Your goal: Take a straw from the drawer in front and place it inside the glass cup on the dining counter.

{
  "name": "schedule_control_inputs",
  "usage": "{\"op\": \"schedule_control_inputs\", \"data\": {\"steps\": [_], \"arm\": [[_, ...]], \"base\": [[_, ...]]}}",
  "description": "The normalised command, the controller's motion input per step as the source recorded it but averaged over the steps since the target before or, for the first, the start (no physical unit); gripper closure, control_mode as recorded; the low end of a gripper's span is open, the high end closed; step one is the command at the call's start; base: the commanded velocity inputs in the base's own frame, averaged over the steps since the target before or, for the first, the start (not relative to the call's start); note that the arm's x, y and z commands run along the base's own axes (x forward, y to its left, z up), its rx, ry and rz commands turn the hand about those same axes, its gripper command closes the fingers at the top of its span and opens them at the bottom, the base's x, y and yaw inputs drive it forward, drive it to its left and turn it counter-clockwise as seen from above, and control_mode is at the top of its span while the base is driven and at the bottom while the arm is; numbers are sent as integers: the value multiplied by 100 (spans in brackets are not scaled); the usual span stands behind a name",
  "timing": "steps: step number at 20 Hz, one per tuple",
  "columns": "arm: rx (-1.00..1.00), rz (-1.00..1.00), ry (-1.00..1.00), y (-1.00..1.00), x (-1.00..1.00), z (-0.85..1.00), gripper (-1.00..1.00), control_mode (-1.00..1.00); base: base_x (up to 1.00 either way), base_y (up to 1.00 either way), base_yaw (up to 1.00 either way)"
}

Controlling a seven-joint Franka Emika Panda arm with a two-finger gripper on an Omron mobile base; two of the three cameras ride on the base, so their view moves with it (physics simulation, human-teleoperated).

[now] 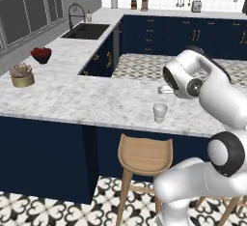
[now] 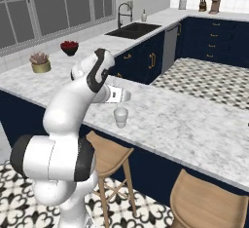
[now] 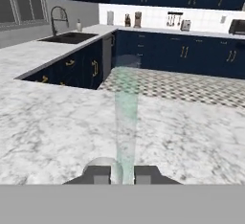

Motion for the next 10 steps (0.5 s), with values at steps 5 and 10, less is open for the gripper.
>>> {"op": "schedule_control_inputs", "data": {"steps": [5, 10], "arm": [[0, 0, 13, 47, -4, 10, 100, -100], [0, 0, 8, 11, 6, 16, 100, -100]], "base": [[0, 0, 0], [0, 0, 0]]}}
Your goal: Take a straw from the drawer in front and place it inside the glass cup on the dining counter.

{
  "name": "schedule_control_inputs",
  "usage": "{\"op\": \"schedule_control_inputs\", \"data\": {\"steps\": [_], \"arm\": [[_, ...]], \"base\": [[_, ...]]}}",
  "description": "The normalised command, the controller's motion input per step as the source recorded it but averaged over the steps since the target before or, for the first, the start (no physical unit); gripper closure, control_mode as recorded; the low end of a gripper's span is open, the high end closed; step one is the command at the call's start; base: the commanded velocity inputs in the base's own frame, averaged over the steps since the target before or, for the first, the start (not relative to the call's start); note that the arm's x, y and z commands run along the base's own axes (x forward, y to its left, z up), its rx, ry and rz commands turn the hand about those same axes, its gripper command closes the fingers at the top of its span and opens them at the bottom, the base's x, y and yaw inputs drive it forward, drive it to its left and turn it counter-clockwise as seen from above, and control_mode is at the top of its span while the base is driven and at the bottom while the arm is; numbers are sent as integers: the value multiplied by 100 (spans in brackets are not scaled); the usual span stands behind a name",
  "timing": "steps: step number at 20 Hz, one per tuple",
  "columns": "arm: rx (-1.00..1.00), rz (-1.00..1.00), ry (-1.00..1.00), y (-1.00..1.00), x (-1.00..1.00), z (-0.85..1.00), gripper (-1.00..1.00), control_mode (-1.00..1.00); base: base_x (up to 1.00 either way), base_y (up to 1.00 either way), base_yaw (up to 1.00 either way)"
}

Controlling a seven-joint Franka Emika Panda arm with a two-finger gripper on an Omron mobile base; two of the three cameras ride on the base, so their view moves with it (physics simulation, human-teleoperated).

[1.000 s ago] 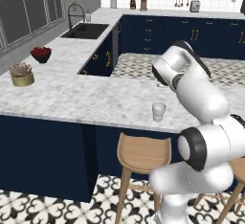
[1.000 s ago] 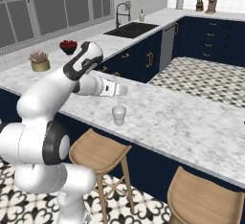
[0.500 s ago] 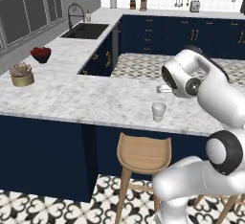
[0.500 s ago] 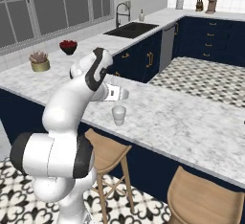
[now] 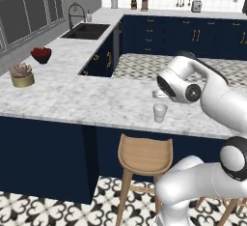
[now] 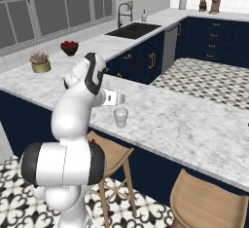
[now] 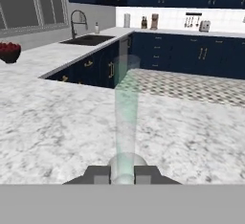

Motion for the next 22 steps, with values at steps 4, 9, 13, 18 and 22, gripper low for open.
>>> {"op": "schedule_control_inputs", "data": {"steps": [4, 9, 13, 18, 22], "arm": [[0, 0, 7, 2, 29, 3, 100, -100], [-1, 0, 14, 0, 40, 0, 100, -100], [0, 0, 8, 0, 42, 0, 100, -100], [0, 0, 4, -2, 44, 0, 100, -100], [0, 0, 3, -19, 29, 0, 100, -100]], "base": [[0, 0, 0], [0, 0, 0], [0, 0, 0], [0, 0, 0], [0, 0, 0]]}}
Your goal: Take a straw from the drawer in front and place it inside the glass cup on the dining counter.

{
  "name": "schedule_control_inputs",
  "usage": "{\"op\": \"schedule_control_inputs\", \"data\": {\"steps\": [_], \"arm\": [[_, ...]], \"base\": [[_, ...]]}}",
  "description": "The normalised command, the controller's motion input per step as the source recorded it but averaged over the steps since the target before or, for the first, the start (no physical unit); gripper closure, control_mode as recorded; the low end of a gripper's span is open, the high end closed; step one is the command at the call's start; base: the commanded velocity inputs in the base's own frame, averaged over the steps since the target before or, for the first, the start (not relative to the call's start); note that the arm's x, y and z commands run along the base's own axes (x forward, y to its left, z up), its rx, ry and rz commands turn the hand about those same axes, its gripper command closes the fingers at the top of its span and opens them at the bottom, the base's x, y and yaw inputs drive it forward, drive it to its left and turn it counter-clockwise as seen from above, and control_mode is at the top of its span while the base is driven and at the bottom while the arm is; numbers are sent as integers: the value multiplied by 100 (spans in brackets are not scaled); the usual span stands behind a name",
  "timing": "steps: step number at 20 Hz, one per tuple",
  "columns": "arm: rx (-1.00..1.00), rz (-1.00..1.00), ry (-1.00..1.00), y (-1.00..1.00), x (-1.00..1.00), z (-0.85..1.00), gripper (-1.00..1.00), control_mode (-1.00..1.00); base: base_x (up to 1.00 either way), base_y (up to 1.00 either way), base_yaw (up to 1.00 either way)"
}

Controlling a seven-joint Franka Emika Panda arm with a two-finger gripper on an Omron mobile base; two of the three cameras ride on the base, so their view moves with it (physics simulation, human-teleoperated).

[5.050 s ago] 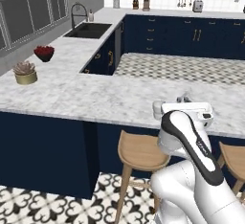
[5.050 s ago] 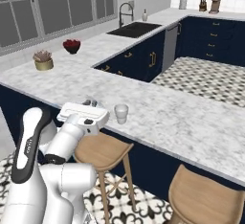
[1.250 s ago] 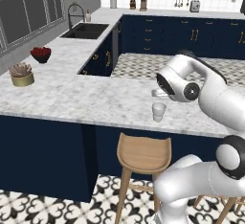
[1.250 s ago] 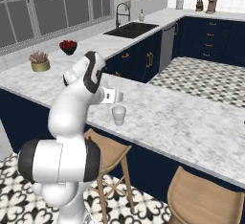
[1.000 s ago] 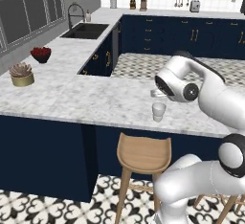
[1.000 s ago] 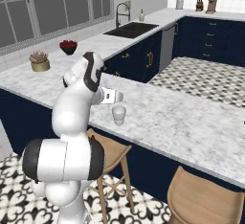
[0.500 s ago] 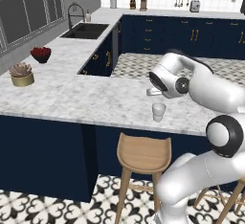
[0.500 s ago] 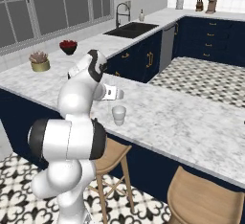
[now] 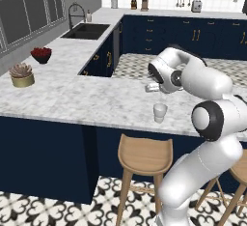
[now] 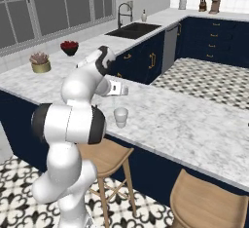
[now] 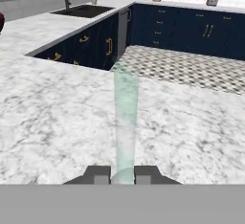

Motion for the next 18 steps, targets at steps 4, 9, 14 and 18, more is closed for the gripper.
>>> {"op": "schedule_control_inputs", "data": {"steps": [4, 9, 14, 18], "arm": [[0, 0, 0, -14, 13, -9, 100, -100], [0, 0, 0, -3, 0, -30, 100, -100], [0, 0, 0, 0, 0, -37, 100, -100], [0, 0, 0, 0, 0, -27, 100, -100]], "base": [[0, 0, 0], [0, 0, 0], [0, 0, 0], [0, 0, 0]]}}
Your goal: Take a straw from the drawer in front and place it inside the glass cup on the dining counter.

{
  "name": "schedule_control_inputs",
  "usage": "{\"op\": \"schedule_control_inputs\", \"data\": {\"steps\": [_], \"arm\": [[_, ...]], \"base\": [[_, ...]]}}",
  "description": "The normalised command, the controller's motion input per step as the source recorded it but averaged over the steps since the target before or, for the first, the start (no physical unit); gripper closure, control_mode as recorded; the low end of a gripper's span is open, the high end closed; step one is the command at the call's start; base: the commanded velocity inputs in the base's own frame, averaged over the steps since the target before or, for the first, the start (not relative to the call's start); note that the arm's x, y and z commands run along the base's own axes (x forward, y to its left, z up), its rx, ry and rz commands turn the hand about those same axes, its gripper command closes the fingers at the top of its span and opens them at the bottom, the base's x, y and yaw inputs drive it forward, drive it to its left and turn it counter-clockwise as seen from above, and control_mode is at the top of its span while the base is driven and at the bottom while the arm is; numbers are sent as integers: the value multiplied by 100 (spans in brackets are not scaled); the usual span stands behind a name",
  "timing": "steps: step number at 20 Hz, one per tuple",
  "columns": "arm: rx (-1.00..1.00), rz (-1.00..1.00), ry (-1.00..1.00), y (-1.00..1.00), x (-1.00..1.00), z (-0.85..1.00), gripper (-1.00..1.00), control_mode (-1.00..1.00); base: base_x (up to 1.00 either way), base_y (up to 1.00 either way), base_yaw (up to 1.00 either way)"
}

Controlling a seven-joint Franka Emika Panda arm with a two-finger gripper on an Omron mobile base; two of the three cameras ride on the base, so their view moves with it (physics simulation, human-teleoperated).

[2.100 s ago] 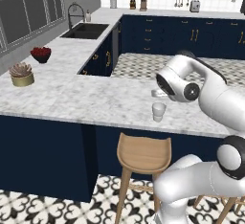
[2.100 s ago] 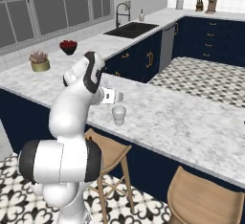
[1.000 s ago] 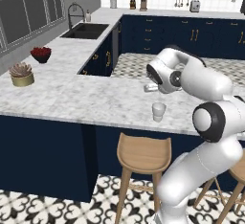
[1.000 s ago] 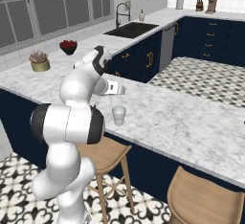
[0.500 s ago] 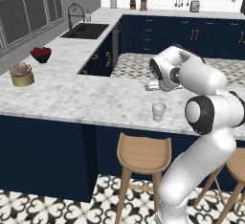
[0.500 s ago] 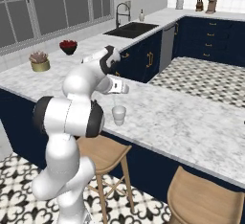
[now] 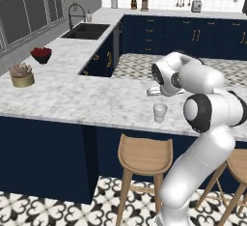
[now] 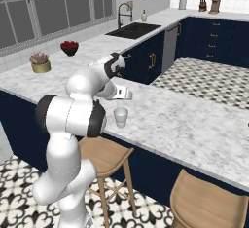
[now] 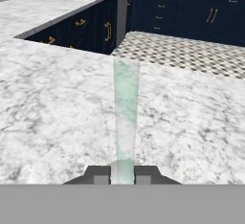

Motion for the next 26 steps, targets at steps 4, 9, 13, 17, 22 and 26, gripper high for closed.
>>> {"op": "schedule_control_inputs", "data": {"steps": [4, 9, 13, 17, 22, 26], "arm": [[0, 0, 0, 0, 0, -31, 100, -100], [0, 0, 0, 0, 1, -32, 100, -100], [0, 0, 0, 0, 0, -6, 100, -100], [1, 0, -3, 0, 0, 9, 100, -100], [3, 0, -1, -1, 0, 31, 100, -100], [0, 0, 0, 0, 3, 1, 100, -100]], "base": [[0, 0, 0], [0, 0, 0], [0, 0, 0], [0, 0, 0], [0, 0, 0], [0, 0, 0]]}}
